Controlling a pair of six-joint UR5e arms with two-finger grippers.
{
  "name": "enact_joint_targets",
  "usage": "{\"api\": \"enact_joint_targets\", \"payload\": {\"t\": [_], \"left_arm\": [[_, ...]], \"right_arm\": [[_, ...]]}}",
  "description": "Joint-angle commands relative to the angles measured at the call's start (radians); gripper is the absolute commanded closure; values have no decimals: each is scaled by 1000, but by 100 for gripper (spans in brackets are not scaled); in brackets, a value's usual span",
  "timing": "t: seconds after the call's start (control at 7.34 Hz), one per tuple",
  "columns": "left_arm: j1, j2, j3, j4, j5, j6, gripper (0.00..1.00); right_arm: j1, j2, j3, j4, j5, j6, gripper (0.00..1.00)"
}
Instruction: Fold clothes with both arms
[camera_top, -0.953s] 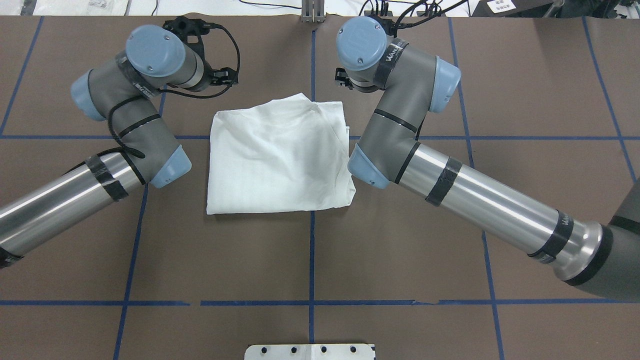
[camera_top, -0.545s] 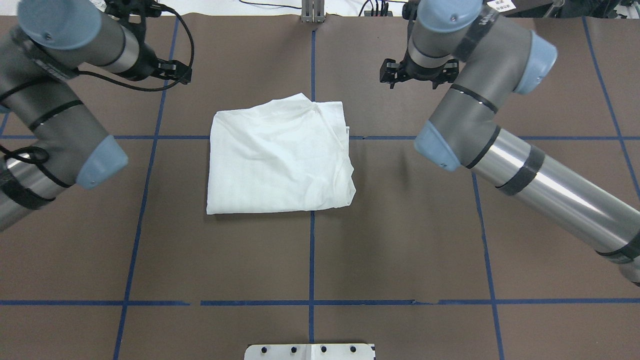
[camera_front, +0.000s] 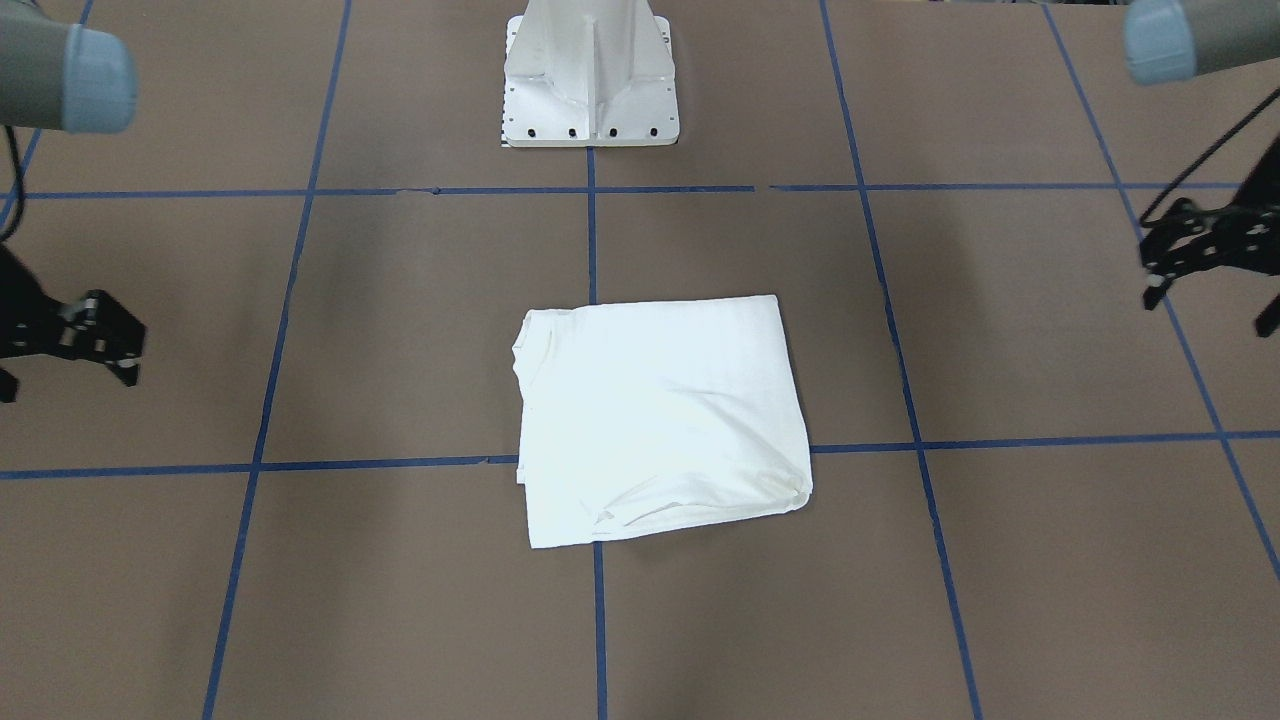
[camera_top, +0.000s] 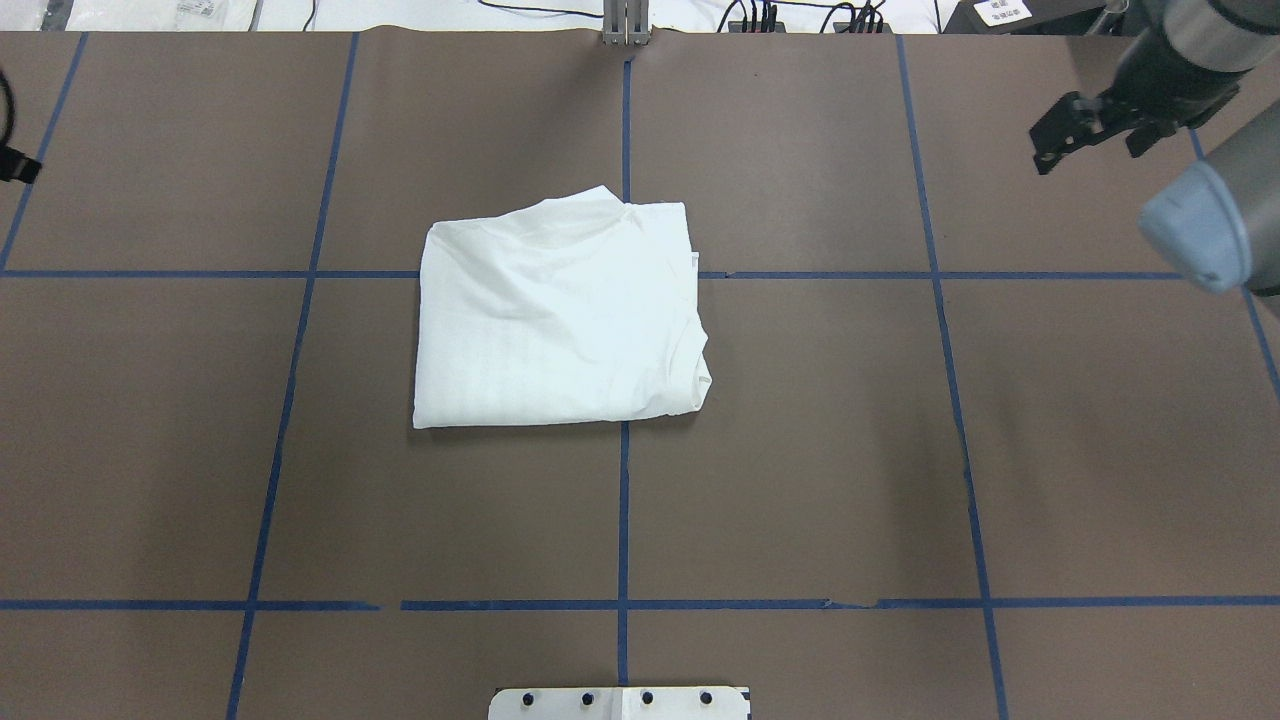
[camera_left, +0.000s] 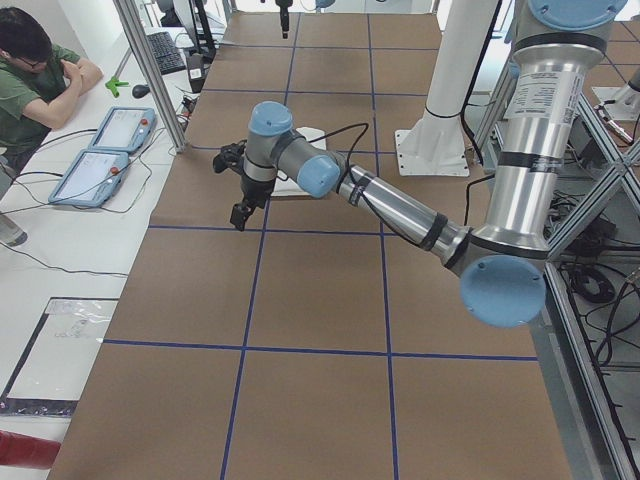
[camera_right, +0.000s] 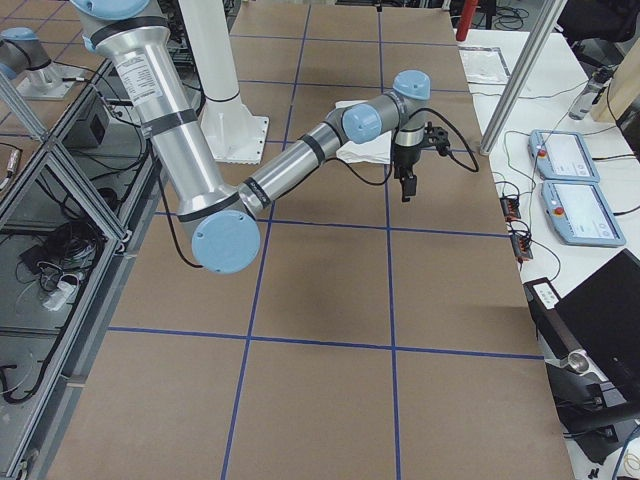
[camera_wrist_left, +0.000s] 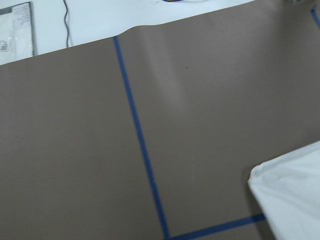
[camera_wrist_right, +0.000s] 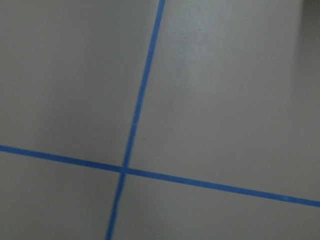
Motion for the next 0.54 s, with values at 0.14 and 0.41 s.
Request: {"api": "enact_joint_targets", "payload": {"t": [0.14,0.41], "left_arm": [[-179,196,67,-4,-155,120,0],[-206,199,144,-7,-171,126,0]], "right_arm": [[241,-323,17,-1,98,-474,0],[346,-514,-10,98,89,-528,0]]}}
